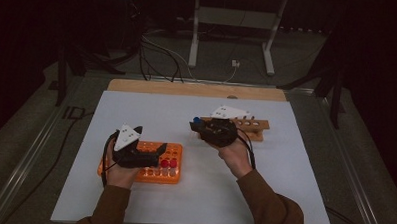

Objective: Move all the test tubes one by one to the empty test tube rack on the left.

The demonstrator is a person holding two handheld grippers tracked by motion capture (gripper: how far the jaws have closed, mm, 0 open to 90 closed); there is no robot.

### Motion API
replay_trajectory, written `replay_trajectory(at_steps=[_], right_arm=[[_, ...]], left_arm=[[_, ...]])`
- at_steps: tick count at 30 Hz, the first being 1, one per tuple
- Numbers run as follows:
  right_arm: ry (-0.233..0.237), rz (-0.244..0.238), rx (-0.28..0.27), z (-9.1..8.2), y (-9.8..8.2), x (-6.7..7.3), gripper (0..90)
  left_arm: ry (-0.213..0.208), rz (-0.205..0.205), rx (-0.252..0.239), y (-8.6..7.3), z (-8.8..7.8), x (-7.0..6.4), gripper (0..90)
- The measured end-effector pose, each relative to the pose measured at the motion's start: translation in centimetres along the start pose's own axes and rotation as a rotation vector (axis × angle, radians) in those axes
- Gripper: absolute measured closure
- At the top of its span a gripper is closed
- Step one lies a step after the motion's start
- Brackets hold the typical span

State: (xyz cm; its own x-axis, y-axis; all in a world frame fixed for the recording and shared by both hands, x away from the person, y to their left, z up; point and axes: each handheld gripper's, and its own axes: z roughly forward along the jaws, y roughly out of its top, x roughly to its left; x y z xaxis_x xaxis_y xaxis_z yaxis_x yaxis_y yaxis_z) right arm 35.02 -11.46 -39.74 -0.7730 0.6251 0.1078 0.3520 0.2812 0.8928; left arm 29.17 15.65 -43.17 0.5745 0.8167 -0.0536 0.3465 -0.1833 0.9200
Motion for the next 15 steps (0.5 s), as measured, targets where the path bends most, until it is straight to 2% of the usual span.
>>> replay_trajectory(at_steps=[6, 15], right_arm=[[0.036, 0.01, -0.002, 1.0, 0.4, 0.9, 76.2], [0.075, 0.001, 0.005, 2.3, 0.9, 2.4, 76.2]], left_arm=[[-0.018, 0.006, -0.003, 0.5, 0.8, -0.3, 2.5], [-0.073, 0.039, 0.01, 1.2, 2.1, -1.1, 7.3]])
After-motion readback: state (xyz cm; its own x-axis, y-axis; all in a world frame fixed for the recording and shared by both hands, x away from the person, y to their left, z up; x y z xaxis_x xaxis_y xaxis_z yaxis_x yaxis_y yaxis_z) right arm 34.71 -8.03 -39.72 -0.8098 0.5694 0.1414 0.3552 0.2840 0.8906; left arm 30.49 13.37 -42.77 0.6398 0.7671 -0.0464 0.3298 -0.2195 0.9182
